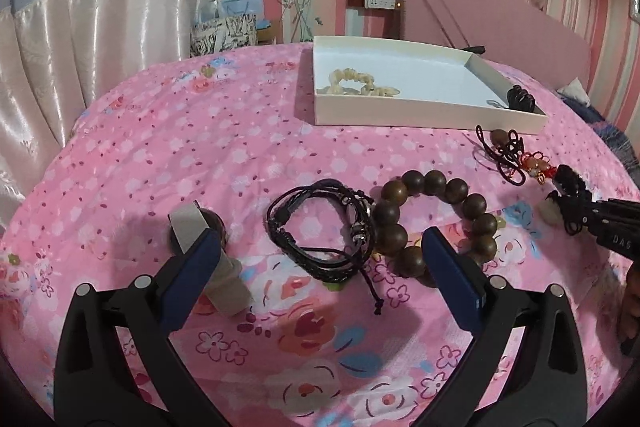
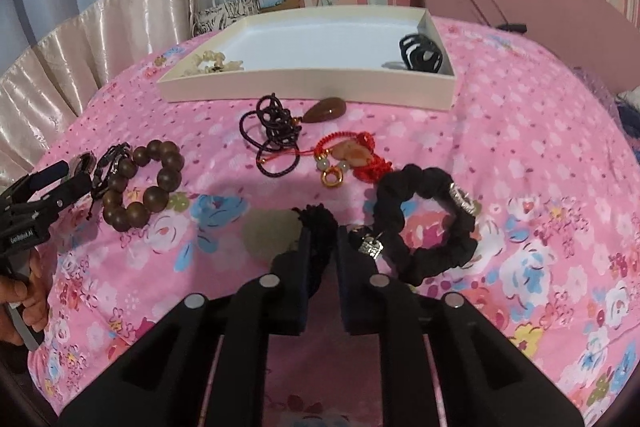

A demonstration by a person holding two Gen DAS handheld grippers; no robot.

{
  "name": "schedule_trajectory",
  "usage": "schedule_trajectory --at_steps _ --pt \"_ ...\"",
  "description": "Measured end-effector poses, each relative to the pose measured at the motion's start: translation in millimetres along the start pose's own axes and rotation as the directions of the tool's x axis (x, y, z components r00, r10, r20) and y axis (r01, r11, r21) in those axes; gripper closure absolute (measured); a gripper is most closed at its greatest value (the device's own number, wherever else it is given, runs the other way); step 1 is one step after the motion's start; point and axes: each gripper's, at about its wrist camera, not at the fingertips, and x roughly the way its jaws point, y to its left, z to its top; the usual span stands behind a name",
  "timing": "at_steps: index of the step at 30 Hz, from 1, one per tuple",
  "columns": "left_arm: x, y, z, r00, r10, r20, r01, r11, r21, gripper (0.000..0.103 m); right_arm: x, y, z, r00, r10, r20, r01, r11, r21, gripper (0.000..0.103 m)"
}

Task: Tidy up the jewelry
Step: 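Grasp the dark wooden bead bracelet with the left tool while the right tool grasps the jade pendant cord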

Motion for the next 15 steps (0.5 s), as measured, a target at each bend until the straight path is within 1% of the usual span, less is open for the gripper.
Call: schedule_trajectory --at_steps 3,4,5,7,10,12,15 --pt "-4.7 -10.0 2.0 0.999 -0.049 0.002 0.049 0.999 0.024 0.006 3.3 0.2 0.4 1.000 0.003 -0.012 -0.003 1.000 0.002 0.089" --pt "-6.2 -17.0 3.6 0.996 -0.086 -0.003 0.086 0.996 0.028 0.006 4.2 0.6 0.8 1.000 0.003 -0.014 -0.003 1.000 0.001 0.089" --pt "-6.4 -22.3 4.5 0.996 -0.091 -0.003 0.092 0.995 0.036 0.006 4.5 0.7 1.1 1.000 0.004 -0.016 -0.004 1.000 0.000 0.089" --pt "-6.5 -41.0 6.5 0.995 -0.099 0.001 0.098 0.992 0.084 0.006 5.1 -0.1 1.4 1.000 0.011 -0.018 -0.011 1.000 0.004 0.089" --pt "-4.1 -65.5 7.3 0.993 -0.114 -0.008 0.114 0.984 0.138 0.008 5.7 -2.2 1.6 1.000 0.023 -0.019 -0.023 1.000 0.013 0.089" --pt "-0.4 -79.0 6.8 0.993 -0.115 -0.026 0.118 0.978 0.170 0.014 6.1 -3.2 1.8 0.999 0.033 -0.021 -0.033 0.999 0.015 0.089" --pt "7.8 -91.0 6.8 0.992 -0.111 -0.060 0.121 0.973 0.195 0.017 6.2 -4.6 1.6 0.999 0.043 -0.023 -0.043 0.999 0.014 0.089"
